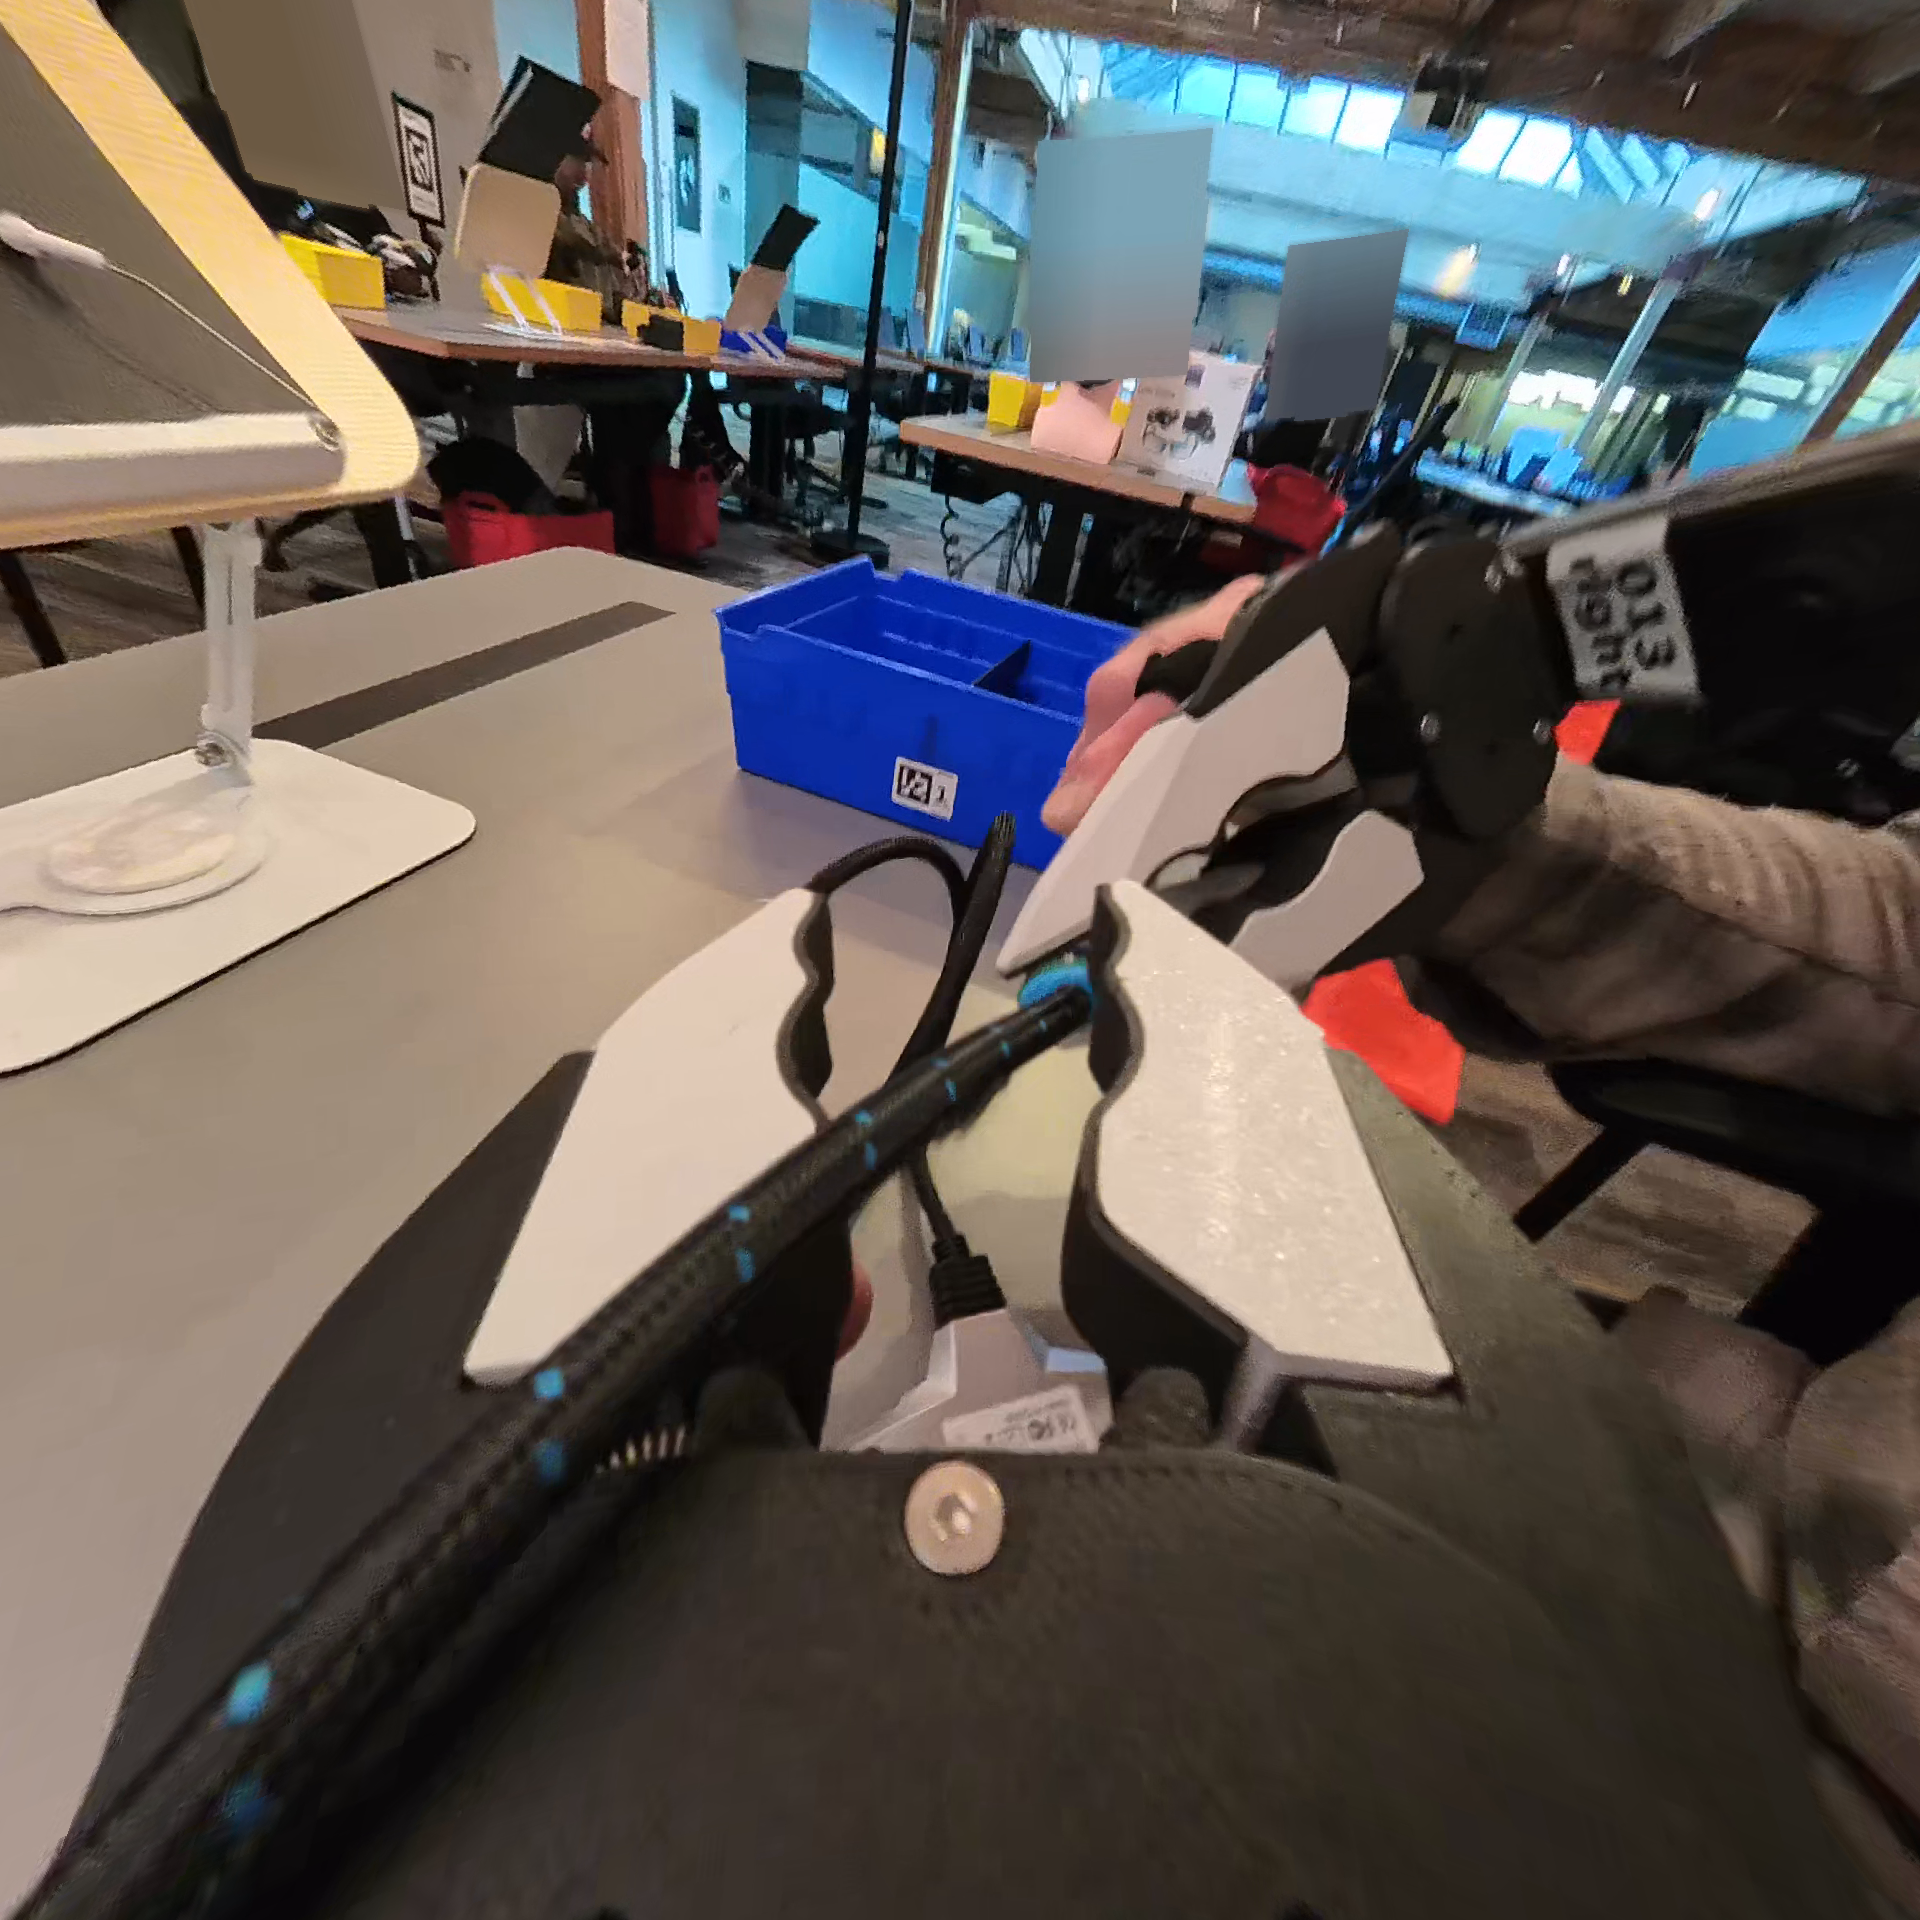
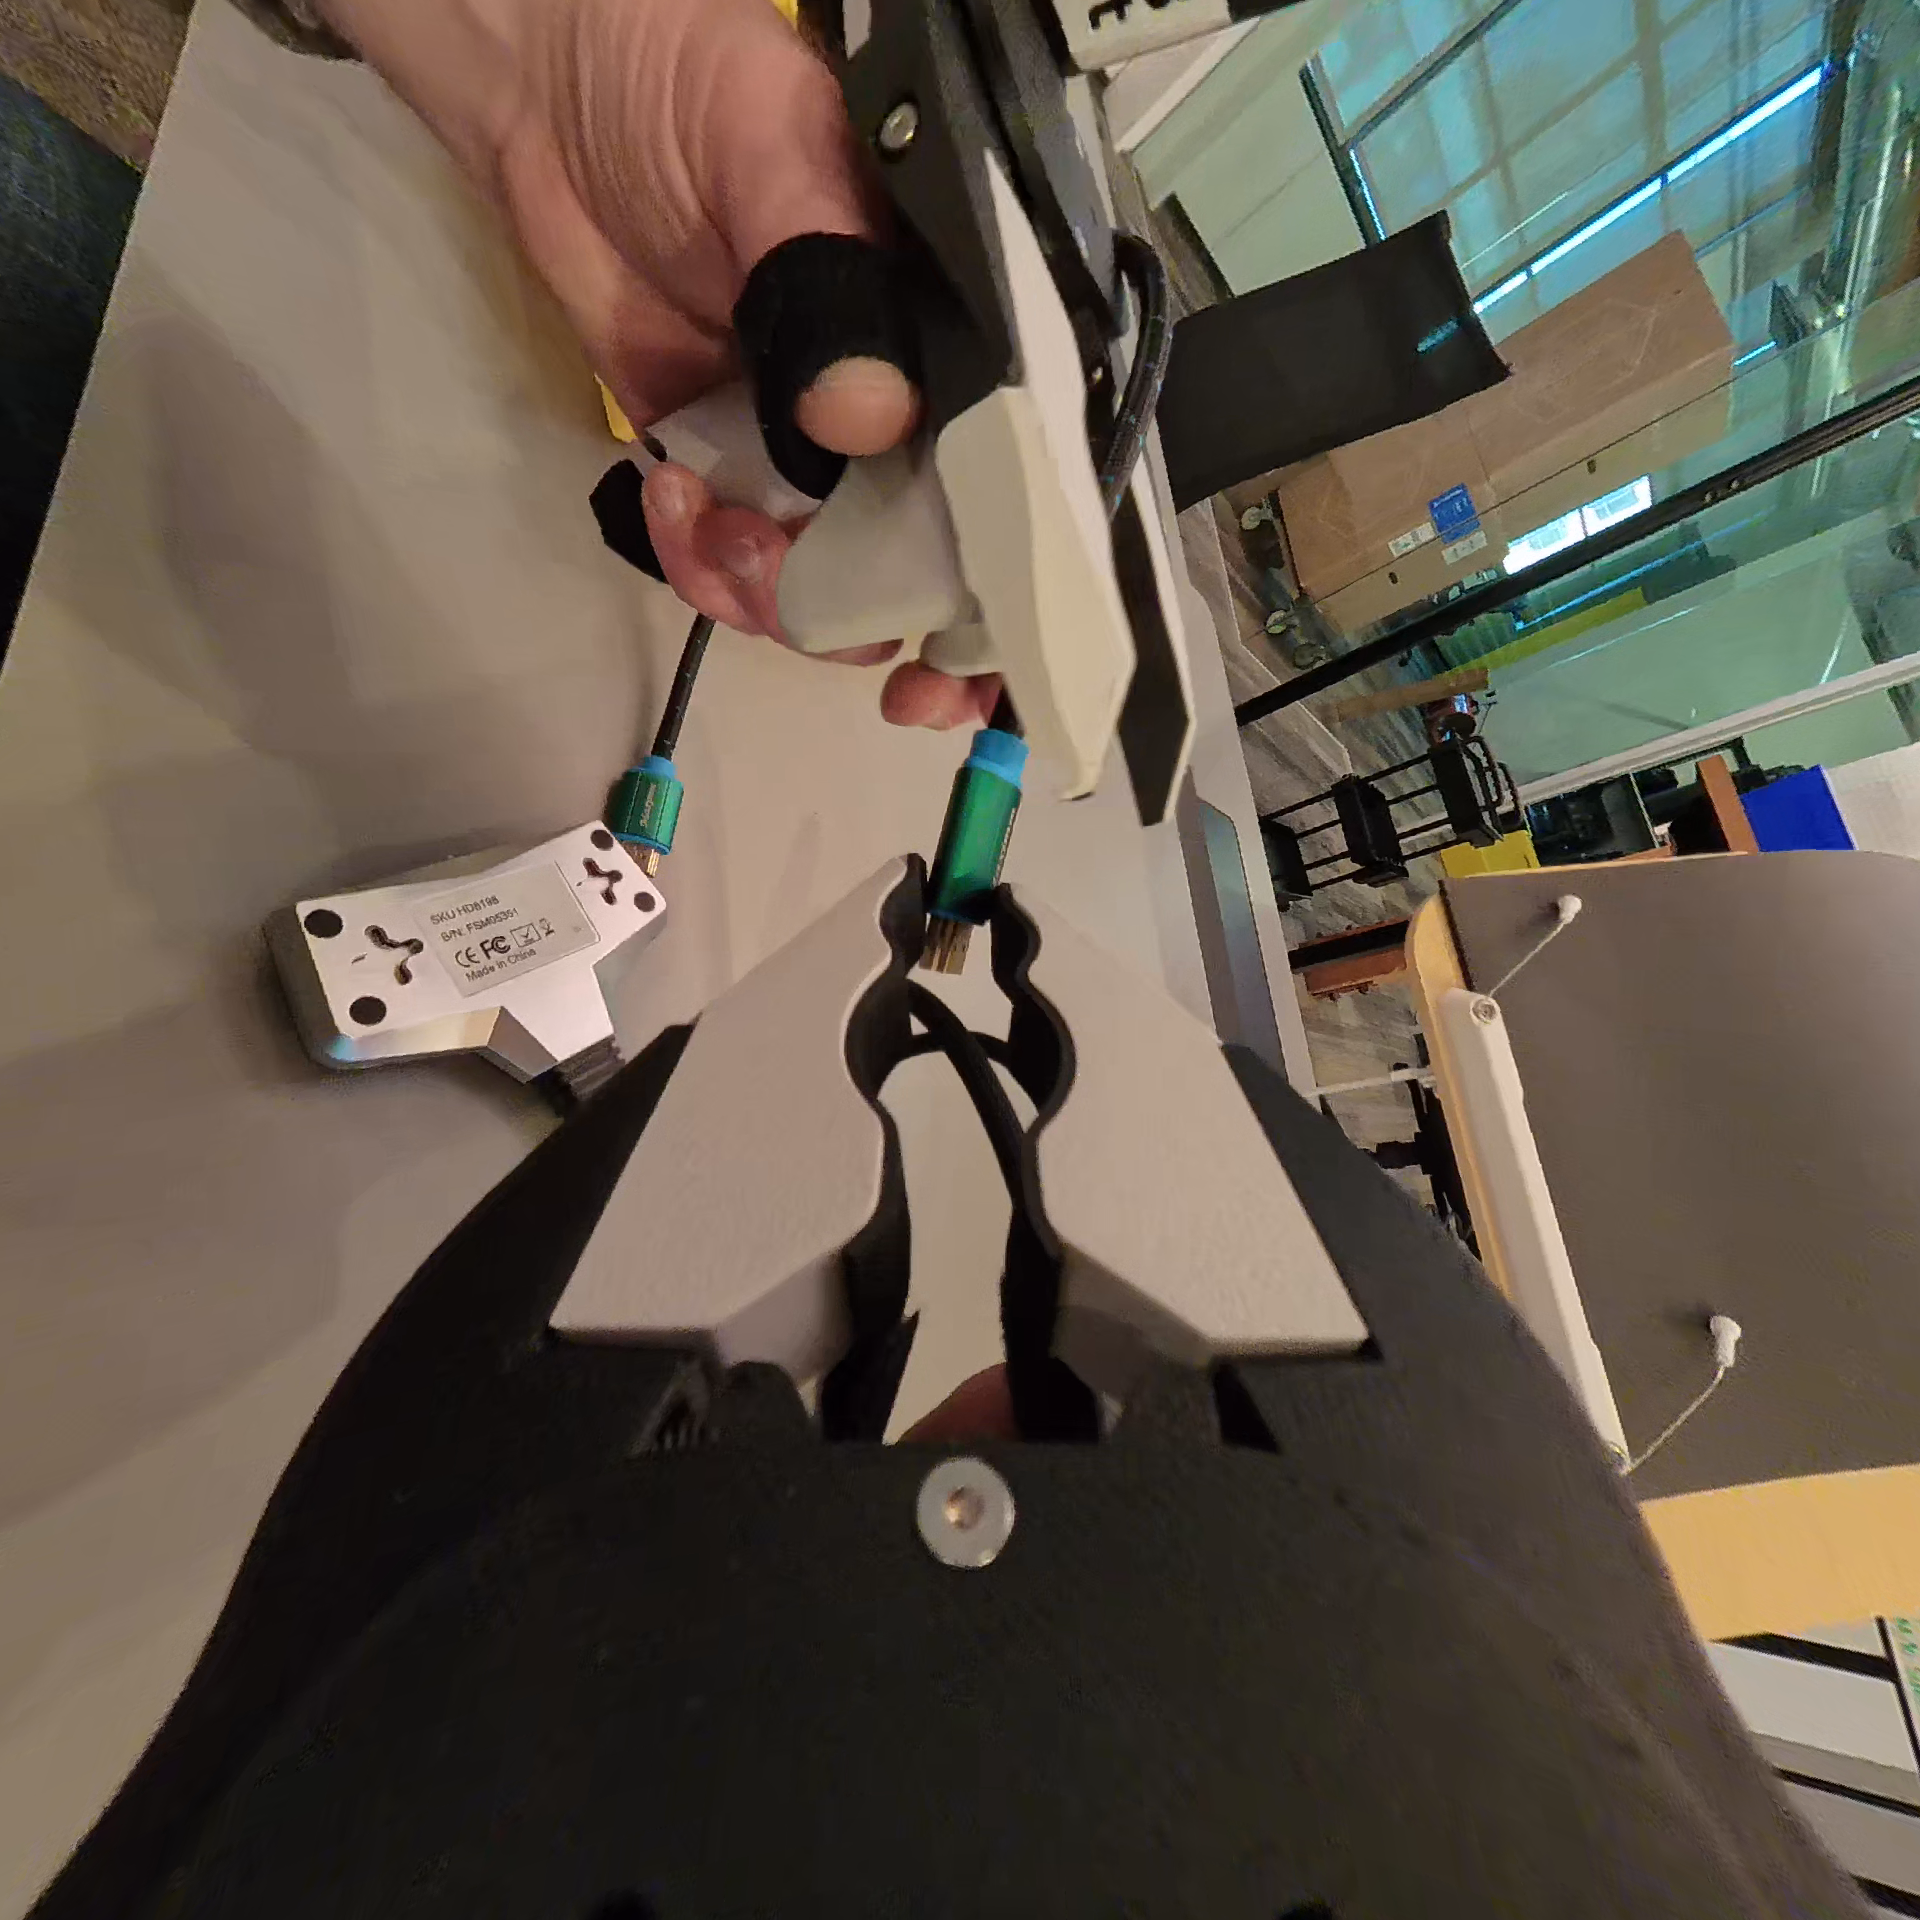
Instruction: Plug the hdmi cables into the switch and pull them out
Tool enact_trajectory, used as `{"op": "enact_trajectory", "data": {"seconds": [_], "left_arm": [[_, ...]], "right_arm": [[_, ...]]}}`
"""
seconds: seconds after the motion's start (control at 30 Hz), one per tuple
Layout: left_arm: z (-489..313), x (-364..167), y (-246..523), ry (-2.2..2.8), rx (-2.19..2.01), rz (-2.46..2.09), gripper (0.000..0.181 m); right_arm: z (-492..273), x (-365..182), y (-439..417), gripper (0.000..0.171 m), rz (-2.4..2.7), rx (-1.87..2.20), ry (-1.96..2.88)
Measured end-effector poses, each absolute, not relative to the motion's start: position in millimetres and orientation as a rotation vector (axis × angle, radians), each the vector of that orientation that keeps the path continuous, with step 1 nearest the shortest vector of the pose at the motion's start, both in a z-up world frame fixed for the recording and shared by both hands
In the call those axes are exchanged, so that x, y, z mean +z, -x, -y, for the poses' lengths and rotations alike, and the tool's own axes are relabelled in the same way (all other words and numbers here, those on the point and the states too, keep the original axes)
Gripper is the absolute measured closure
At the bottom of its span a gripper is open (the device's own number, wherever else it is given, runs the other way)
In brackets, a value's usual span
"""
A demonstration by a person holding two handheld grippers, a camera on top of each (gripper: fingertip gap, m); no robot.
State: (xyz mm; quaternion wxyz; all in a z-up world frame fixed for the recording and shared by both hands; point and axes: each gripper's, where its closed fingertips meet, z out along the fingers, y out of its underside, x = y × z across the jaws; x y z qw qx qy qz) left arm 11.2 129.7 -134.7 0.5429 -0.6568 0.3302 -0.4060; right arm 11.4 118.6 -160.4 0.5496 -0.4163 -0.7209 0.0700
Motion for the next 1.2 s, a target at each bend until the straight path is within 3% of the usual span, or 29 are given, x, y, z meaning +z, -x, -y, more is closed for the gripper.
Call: {"op": "enact_trajectory", "data": {"seconds": [0.13, 0.3, 0.43, 0.6, 0.77, 0.93, 1.2], "left_arm": [[-120, -142, -19, 1.559, -0.929, -0.881, 0.159], [-112, -147, -24, 1.564, -0.878, -0.985, 0.169], [-112, -147, -23, 1.579, -0.859, -0.994, 0.166], [-111, -161, -23, 1.663, -0.797, -1.065, 0.144], [-110, -168, -26, 1.709, -0.804, -1.065, 0.149], [-106, -160, -29, 1.735, -0.938, -1.012, 0.143], [-106, -162, -30, 1.758, -0.972, -0.983, 0.153]], "right_arm": [[-120, -166, -14, 0.162, 1.73, 0.145, 0.989], [-120, -170, -14, 0.162, 1.749, 0.131, 0.982], [-121, -170, -13, 0.162, 1.75, 0.106, 0.972], [-122, -166, -13, 0.162, 1.743, 0.096, 0.967], [-122, -168, -14, 0.162, 1.757, 0.061, 0.96], [-121, -168, -12, 0.162, 1.767, 0.026, 0.938], [-122, -168, -13, 0.162, 1.773, -0.015, 0.922]]}}
